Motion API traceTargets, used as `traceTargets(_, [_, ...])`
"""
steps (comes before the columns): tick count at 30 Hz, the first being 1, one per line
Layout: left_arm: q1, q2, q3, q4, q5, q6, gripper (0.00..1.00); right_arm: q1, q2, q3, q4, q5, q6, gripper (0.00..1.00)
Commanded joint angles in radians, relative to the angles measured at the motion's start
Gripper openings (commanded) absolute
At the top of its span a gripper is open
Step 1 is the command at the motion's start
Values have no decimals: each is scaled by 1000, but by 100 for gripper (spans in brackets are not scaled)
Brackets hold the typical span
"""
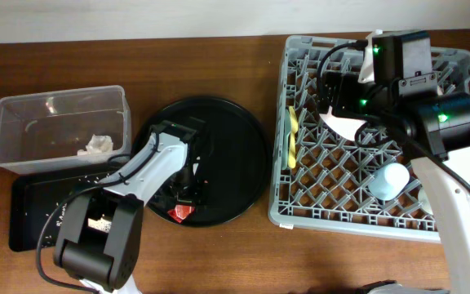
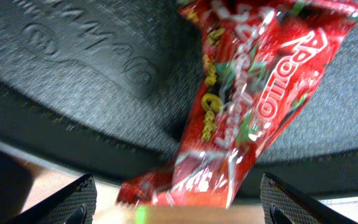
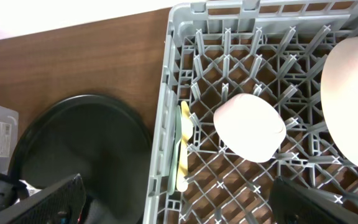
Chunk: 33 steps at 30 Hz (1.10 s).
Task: Sort waste into correct bins and load items into the dishwasher rack
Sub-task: 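Grasp the red snack wrapper on the round tray with left gripper, then drop the red wrapper into the clear plastic bin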
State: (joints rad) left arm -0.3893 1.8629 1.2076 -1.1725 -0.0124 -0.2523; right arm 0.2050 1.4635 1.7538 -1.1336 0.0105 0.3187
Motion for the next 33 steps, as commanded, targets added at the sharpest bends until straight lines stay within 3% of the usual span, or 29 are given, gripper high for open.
traceTargets(1, [-1, -5, -63, 72, 71, 15, 69, -5, 3, 4, -16, 2, 12, 98])
traceTargets(2, [-1, -5, -71, 81, 79, 15, 56, -5, 3, 4, -20, 2, 11, 98])
traceTargets(3, [-1, -5, -73, 81, 85, 15, 33, -5, 3, 4, -25, 2, 12, 98])
traceTargets(5, [-1, -5, -66, 79, 84, 16, 12, -5, 3, 4, -31, 2, 12, 98])
traceTargets(7, [7, -5, -27, 39, 84, 15, 1, -5, 3, 4, -31, 2, 12, 98])
traceTargets(11, [54, -11, 201, -150, 48, 14, 0, -5, 3, 4, -31, 2, 12, 98])
traceTargets(15, [159, -20, 584, -356, -132, -41, 0, -5, 3, 4, -31, 2, 12, 98])
traceTargets(19, [303, -20, 800, -356, -161, -55, 0, -5, 3, 4, -31, 2, 12, 98])
traceTargets(24, [480, -5, 770, -235, -168, -126, 0, -5, 3, 4, -31, 2, 12, 98])
traceTargets(30, [600, 61, 698, -220, -174, -141, 4, -5, 3, 4, -31, 2, 12, 98])
traceTargets(31, [610, 70, 690, -220, -175, -141, 10, -5, 3, 4, -31, 2, 12, 98])
traceTargets(33, [629, 95, 683, -220, -168, -140, 34, -4, 3, 4, -31, 2, 12, 98])
